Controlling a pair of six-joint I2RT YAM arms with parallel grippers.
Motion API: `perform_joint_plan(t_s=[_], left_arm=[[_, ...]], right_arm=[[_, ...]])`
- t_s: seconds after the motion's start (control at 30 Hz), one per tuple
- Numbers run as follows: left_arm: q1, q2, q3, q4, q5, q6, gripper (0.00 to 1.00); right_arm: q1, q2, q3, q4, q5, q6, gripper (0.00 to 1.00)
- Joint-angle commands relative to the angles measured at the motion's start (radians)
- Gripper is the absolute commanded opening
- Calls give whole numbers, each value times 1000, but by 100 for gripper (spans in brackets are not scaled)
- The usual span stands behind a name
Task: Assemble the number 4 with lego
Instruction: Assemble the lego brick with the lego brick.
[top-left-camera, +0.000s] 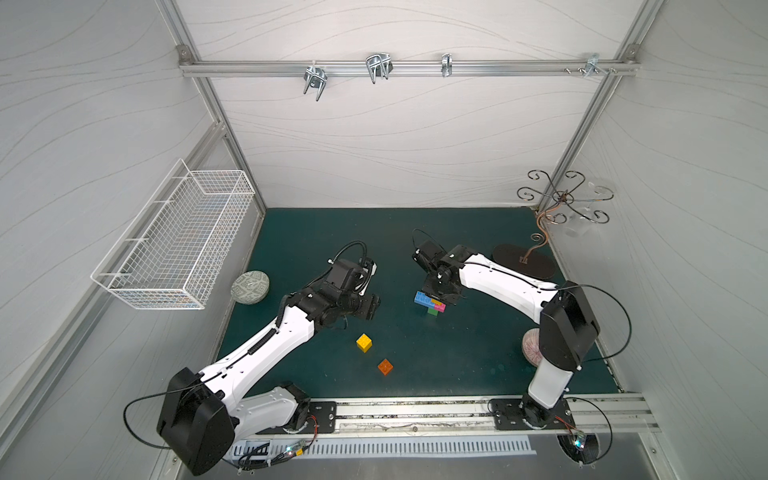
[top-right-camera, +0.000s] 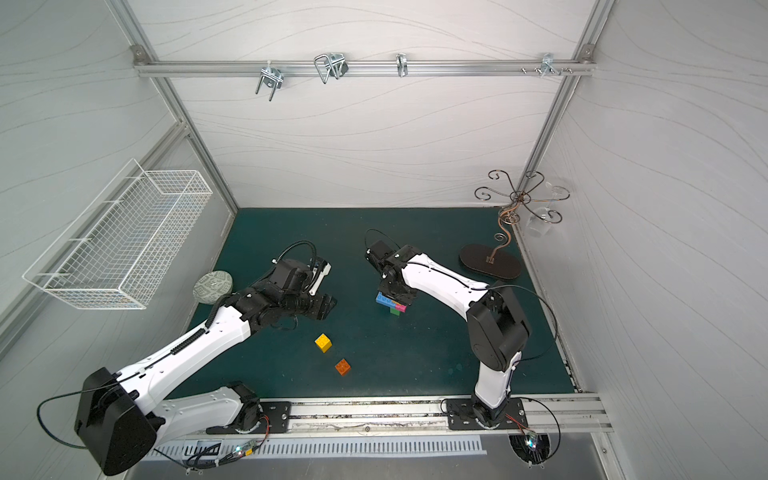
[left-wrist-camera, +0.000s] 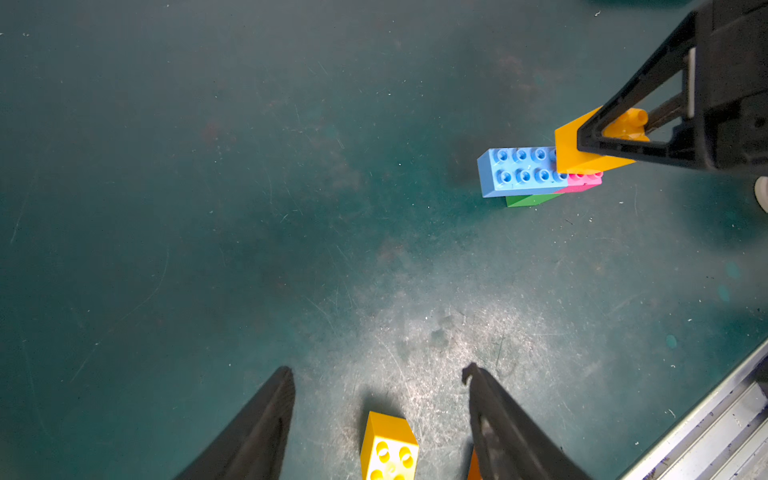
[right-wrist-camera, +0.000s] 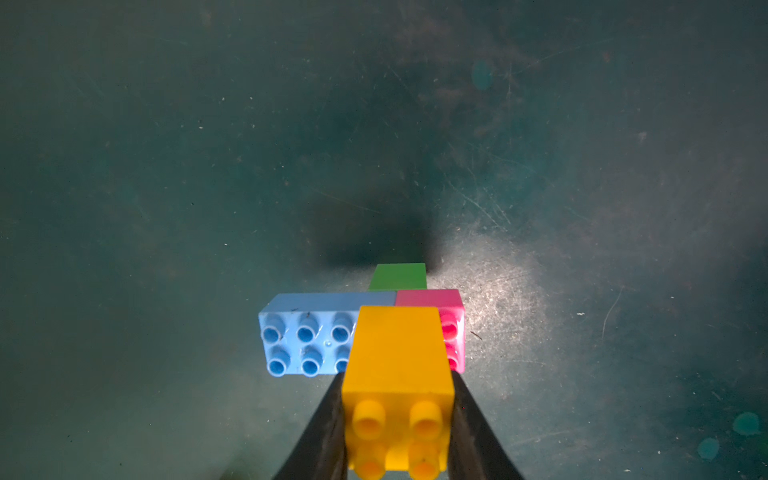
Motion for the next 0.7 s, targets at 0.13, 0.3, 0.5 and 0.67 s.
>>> perform_joint_plan(t_s=[0.13,0.3,0.5,0.67], left_arm=[[4,-17,7,27,-6,-7,69],[4,-16,7,27,-5,-7,69],[4,-15,8,27,-4,-7,69],[4,-17,8,27,-5,-6,69]], right_arm=[[9,-32,-16,1,-8,11,0],[10,-43,-14,-1,0,6,0],[11,-40,-8,-9,-1,4,0],[10,-19,-2,-14,-10,4,0]])
